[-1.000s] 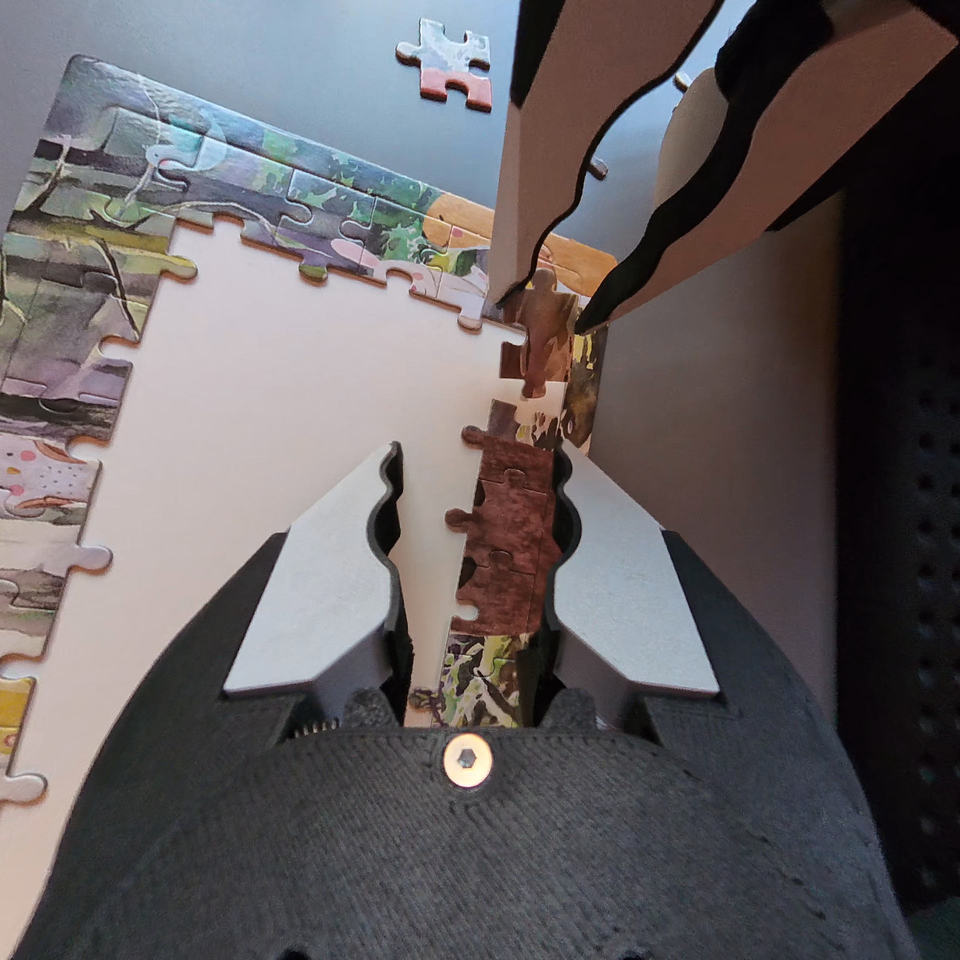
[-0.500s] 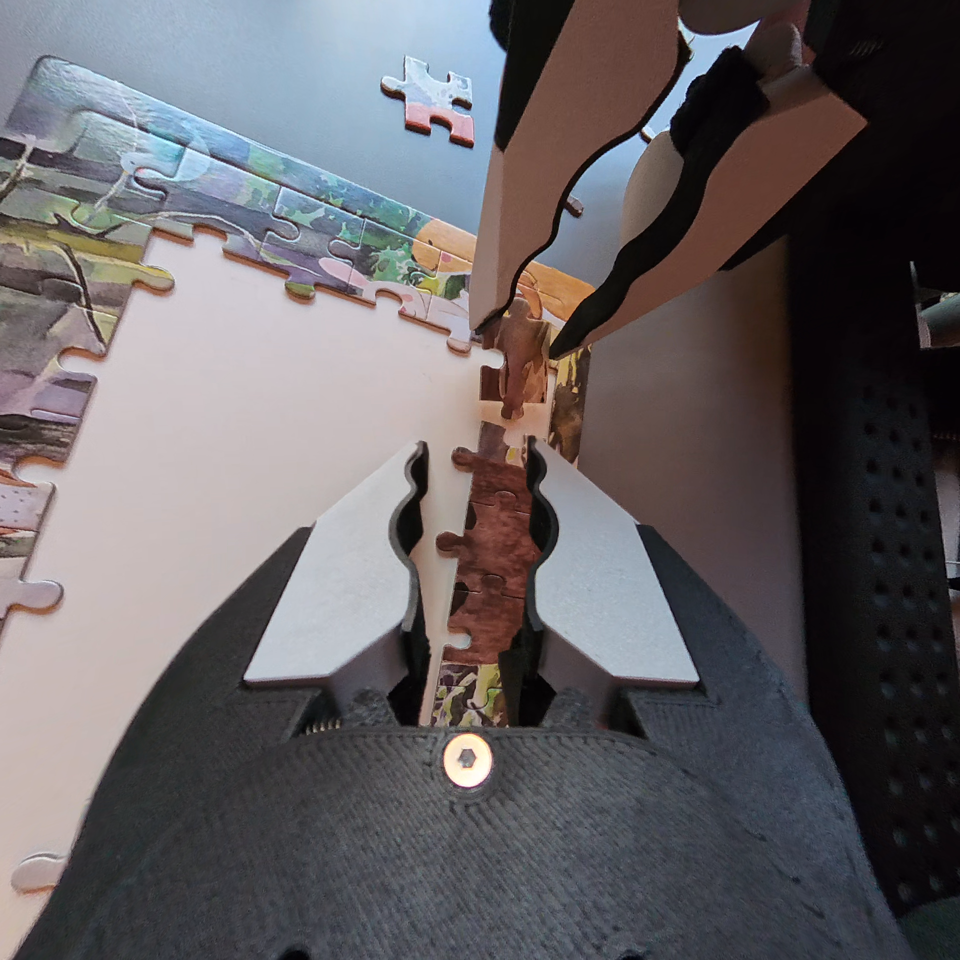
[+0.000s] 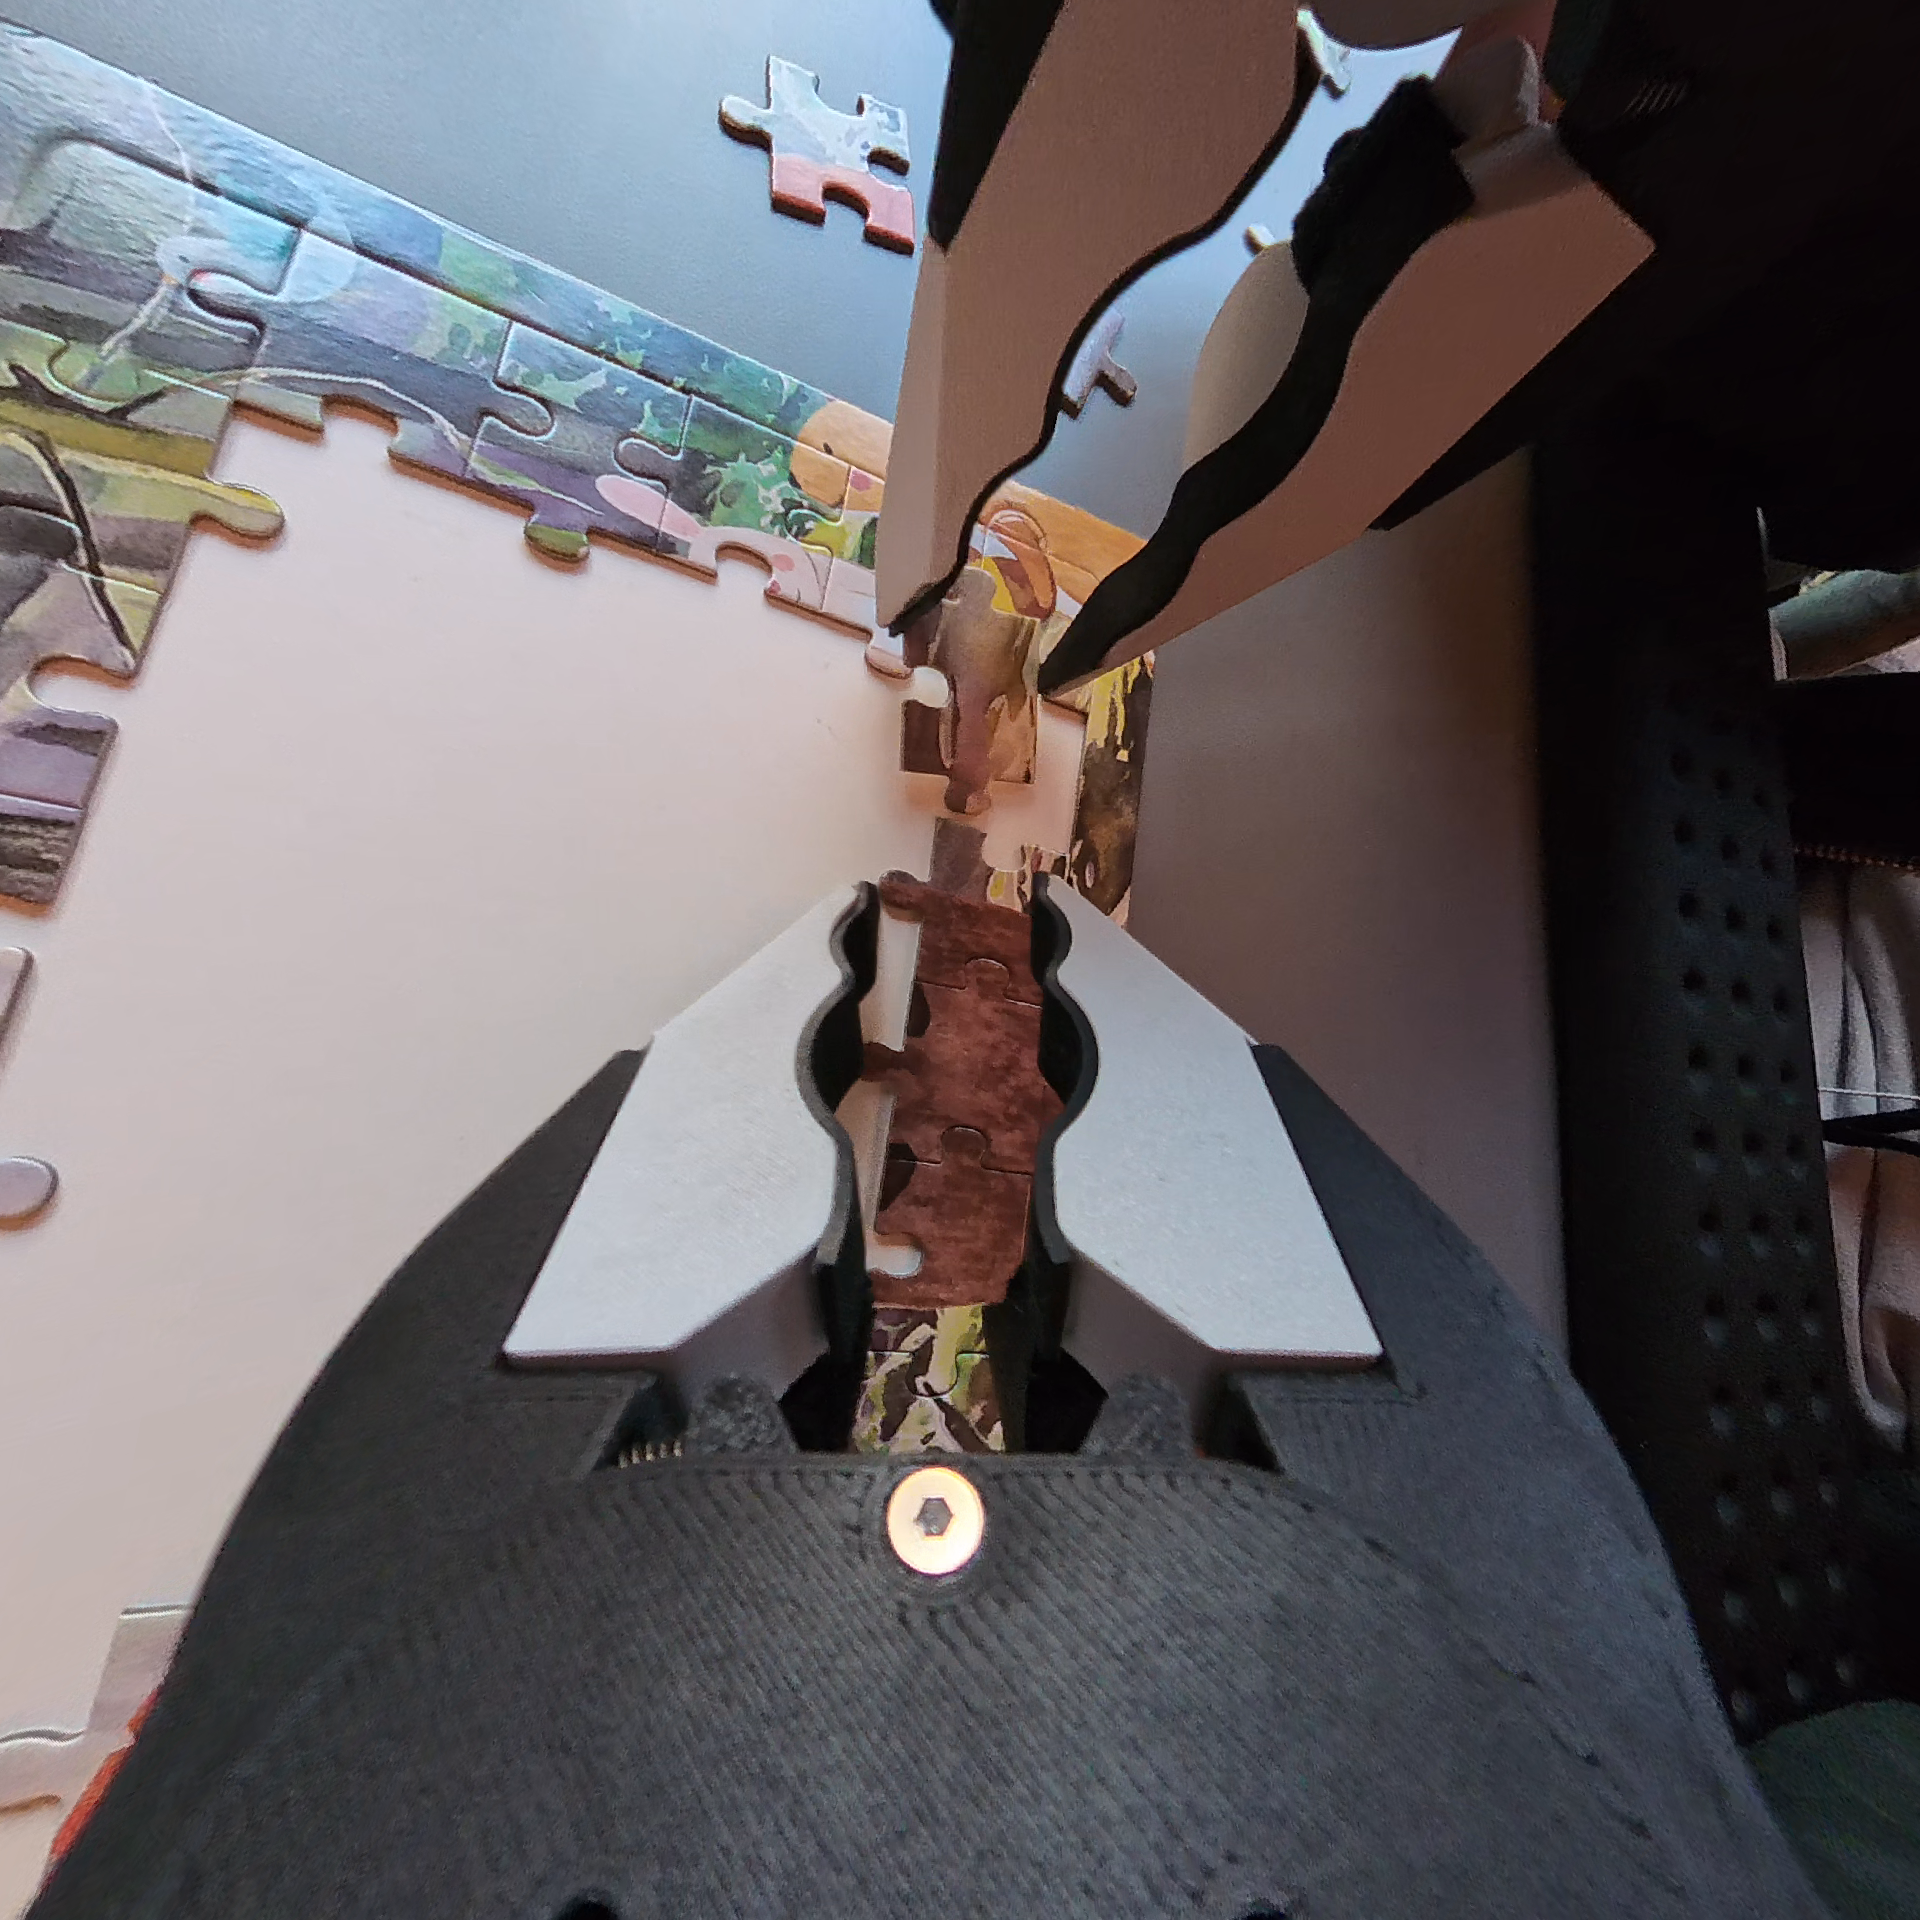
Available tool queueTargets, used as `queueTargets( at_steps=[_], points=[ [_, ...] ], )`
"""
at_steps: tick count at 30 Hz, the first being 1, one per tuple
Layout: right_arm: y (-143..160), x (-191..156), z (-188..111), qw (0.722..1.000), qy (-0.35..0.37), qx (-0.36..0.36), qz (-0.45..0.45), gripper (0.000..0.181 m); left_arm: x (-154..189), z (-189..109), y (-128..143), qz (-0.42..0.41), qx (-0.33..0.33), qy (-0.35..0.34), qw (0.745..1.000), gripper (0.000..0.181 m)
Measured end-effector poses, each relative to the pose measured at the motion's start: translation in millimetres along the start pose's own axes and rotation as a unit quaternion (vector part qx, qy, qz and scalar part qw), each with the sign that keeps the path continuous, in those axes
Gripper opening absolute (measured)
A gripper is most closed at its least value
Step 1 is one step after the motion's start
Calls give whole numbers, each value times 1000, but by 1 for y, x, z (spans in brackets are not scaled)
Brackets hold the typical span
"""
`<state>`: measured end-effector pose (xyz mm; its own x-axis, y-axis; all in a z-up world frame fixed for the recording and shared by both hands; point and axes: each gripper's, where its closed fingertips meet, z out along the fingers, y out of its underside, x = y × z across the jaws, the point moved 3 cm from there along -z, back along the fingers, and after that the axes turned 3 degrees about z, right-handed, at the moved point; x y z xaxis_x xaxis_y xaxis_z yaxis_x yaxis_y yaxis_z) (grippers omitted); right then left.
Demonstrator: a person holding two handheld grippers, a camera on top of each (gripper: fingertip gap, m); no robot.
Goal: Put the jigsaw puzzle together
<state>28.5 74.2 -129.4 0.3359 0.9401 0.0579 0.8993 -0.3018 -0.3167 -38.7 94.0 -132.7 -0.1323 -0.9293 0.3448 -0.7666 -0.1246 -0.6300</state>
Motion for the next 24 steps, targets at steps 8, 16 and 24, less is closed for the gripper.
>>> queueTargets(
  at_steps=[8, 16, 24],
  points=[
    [1, 1, 0, 1000, -4, -1, 8, 32, -1, -1, -1, -9, 9, 10, 1000, 29],
    [2, -2, 2, 1000, -12, -4, 0, 32, 1, 2, -2, 47, 12, -12, 999, 34],
    [2, -2, 3, 1000, -16, -4, 1, 32, 5, 3, -2, 51, 13, 0, 999, 35]
  ],
)
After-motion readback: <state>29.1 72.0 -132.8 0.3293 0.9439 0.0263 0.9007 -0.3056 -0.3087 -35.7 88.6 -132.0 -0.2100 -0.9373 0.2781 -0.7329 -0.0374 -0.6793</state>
